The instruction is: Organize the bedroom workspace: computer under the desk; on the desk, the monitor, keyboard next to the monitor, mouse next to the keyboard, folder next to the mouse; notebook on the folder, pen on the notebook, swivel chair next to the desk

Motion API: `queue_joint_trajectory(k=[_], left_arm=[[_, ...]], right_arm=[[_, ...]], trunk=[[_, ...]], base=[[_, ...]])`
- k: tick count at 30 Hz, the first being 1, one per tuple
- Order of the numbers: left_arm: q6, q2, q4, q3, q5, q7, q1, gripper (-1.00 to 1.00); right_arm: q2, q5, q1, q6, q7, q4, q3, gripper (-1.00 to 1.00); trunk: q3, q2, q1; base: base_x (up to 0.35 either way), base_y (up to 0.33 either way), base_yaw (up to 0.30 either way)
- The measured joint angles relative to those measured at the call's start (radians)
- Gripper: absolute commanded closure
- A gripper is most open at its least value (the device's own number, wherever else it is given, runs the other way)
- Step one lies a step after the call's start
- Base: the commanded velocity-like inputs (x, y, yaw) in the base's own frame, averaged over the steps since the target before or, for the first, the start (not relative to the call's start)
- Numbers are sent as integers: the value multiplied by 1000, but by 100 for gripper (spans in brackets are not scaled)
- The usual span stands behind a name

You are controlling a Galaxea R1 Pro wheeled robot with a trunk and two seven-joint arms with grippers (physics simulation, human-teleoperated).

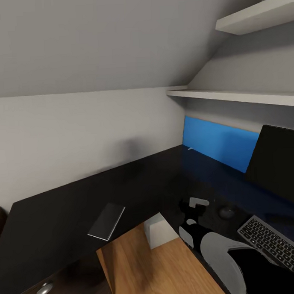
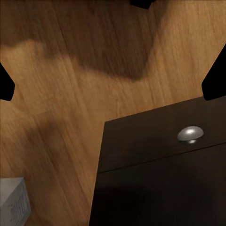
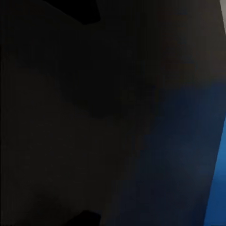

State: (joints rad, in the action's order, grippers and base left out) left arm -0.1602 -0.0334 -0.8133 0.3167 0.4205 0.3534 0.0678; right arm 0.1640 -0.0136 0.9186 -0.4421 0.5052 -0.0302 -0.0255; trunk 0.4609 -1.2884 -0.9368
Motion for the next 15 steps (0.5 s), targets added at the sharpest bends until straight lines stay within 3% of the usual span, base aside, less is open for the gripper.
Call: queue_joint_trajectory(k=[3, 15], left_arm=[[0, 0, 0, 0, 0, 0, 0, -100], [0, 1, 1, 0, -1, 2, 0, -100]], right_arm=[[10, -10, -12, -1, -2, 0, 1, -100], [10, -14, -23, -4, -4, 0, 3, -100]], trunk=[[0, 0, 0], [0, 0, 0]], base=[[0, 0, 0], [0, 0, 0]])
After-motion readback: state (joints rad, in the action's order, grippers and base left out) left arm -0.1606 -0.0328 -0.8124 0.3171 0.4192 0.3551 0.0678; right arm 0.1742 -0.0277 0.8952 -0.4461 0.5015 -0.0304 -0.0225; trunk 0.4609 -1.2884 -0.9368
